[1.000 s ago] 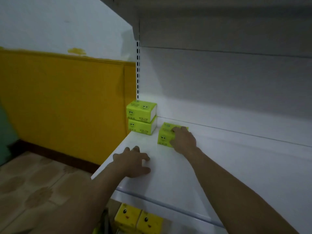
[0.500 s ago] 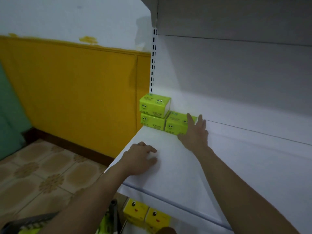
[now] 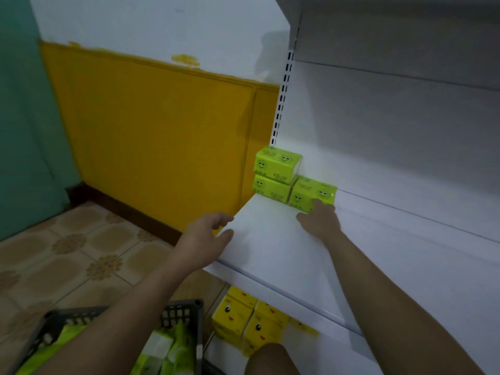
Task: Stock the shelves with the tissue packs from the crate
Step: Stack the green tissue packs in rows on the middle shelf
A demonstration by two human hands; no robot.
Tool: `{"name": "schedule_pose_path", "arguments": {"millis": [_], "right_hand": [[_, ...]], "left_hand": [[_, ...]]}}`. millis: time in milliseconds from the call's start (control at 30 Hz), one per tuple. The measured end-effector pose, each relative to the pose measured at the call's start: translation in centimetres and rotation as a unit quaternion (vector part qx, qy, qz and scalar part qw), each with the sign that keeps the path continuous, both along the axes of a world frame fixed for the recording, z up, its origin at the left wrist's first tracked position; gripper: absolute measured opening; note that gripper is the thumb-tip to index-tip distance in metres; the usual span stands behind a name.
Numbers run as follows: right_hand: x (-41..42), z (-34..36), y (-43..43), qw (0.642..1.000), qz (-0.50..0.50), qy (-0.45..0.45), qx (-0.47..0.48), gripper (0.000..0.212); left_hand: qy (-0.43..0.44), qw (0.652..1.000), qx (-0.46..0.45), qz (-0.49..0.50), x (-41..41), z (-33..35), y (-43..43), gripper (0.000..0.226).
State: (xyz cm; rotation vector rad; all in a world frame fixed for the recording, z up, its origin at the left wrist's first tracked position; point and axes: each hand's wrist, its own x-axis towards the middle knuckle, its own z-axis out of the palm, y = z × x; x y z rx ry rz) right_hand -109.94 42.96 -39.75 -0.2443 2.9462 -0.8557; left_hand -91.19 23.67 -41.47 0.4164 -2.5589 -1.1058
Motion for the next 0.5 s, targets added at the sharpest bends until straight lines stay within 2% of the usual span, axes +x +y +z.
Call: {"name": "schedule_pose_path", "arguments": {"millis": [133,233,333,433,500], "right_hand": [[0.9,-0.1,-0.8,1.0,0.013,0.008,-0.004,0.064],[3.5,0.4,-2.7,0.996,0.024,0.074,-0.045,0.055],[8.5,1.4,-5.9,0.97,0.12,0.161,-0.137,0.043],[15.2,0.2,-10.3,0.934,0.243,0.145,-0.218,0.028],[19.1,-2.5,-12.7,0.917,0.315,0.11,-0.22,0.016]], "left_hand": [[0.016,1.0,0.019,-0.004,0.5,-0.4,-0.3,0.034],[0.034,0.998,0.045,0.015,1.3,-1.1,-1.1,0.032],[0.037,0.996,0.075,0.041,2.8,-1.8,-2.3,0.03],[0.023,0.991,0.097,0.085,5.5,-4.0,-4.6,0.024],[0.007,0.983,0.137,0.122,7.4,-6.4,-6.3,0.015]]}}
